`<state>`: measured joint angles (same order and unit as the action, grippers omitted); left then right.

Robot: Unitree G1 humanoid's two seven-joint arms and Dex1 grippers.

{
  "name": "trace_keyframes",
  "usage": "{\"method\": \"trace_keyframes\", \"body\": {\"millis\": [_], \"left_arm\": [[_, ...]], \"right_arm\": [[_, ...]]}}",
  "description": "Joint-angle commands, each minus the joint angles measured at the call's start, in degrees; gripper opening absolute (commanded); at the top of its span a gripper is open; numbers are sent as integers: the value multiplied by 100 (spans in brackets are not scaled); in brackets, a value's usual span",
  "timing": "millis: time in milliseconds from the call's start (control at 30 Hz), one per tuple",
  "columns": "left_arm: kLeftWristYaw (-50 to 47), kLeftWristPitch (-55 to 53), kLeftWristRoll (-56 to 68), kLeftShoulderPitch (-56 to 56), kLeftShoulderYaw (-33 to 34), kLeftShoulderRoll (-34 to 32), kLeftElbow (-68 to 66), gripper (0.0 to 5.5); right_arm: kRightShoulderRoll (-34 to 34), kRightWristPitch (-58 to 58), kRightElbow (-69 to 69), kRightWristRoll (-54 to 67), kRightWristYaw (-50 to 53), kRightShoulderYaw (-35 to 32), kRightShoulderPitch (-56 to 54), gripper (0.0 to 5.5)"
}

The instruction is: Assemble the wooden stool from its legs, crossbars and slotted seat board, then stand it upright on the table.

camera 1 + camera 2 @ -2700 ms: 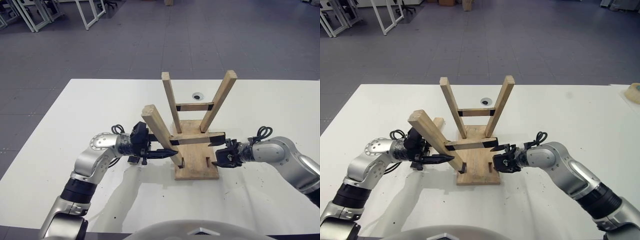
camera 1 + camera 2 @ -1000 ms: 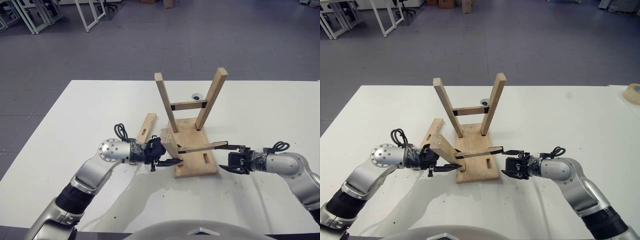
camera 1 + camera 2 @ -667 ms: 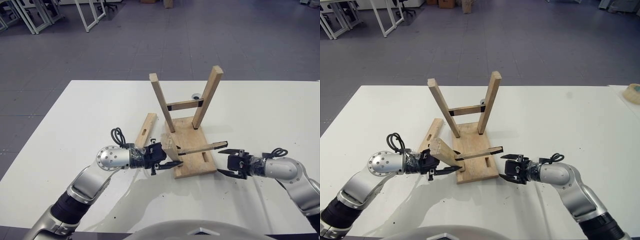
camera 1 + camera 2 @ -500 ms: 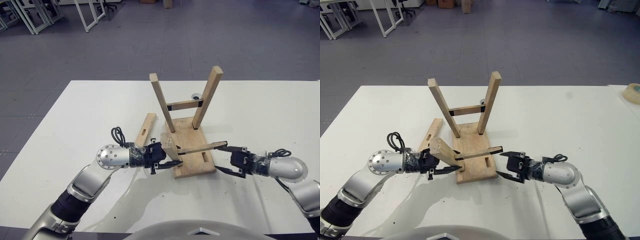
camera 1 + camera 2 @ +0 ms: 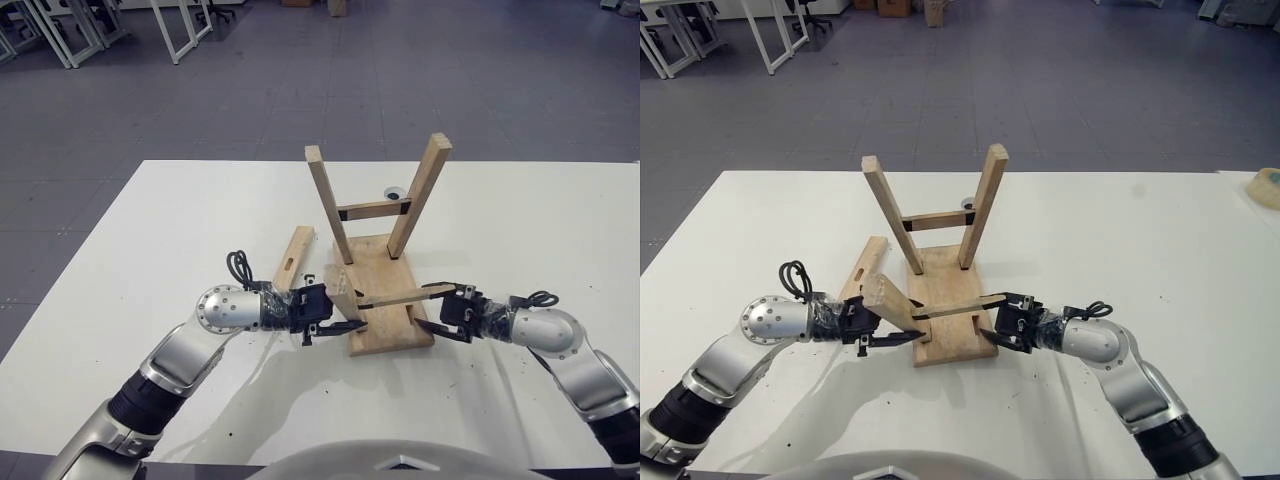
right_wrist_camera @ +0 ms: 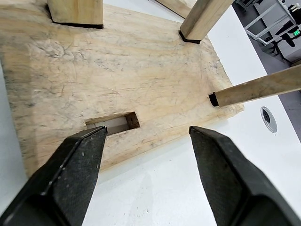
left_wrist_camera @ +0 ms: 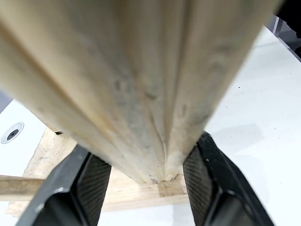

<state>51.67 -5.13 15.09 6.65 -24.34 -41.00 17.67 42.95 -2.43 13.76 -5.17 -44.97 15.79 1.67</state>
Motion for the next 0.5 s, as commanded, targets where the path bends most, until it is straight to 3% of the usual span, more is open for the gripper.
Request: {"method": "trace_keyframes", "body": {"millis": [33, 100, 167, 267, 433, 500], "left_arm": [[42, 0, -956, -493, -386, -328, -309, 205], [-12, 368, -892, -423, -306, -178, -408, 205], [47, 697, -708, -332, -205, -51, -501, 264], [316, 949, -426, -342, -18, 36, -492, 311], [589, 884, -52, -794, 654, -364, -449, 401], [469, 798, -24, -978, 1064, -511, -474, 406]], "right_arm": [[108, -463, -628, -343, -76, 251, 385, 323], [120, -466, -607, -324, -72, 271, 382, 323], [108, -481, -582, -304, -62, 302, 360, 323], [79, -509, -531, -288, -21, 341, 401, 323], [-33, -607, -492, -194, 112, 389, 639, 323], [-200, -617, -664, -137, 284, 397, 694, 323]]}}
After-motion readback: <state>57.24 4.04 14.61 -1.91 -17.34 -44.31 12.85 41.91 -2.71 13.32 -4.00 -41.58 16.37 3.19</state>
